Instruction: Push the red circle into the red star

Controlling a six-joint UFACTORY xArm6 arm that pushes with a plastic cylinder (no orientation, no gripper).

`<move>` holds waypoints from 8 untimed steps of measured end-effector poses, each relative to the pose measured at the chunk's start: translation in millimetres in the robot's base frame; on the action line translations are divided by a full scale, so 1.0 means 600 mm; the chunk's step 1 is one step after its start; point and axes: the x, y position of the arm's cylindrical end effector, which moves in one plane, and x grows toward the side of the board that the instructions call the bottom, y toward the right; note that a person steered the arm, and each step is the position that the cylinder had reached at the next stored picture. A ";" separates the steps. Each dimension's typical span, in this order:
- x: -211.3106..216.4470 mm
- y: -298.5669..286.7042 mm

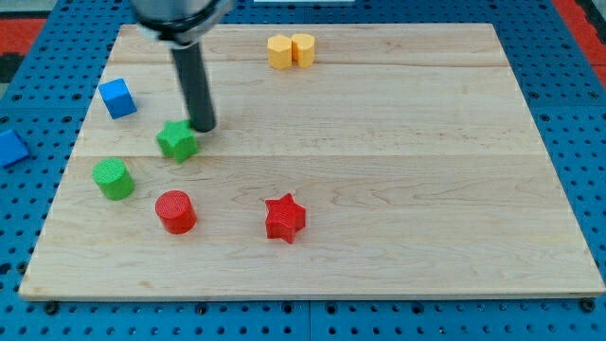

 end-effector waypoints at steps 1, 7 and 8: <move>0.035 0.001; 0.236 -0.035; 0.279 -0.033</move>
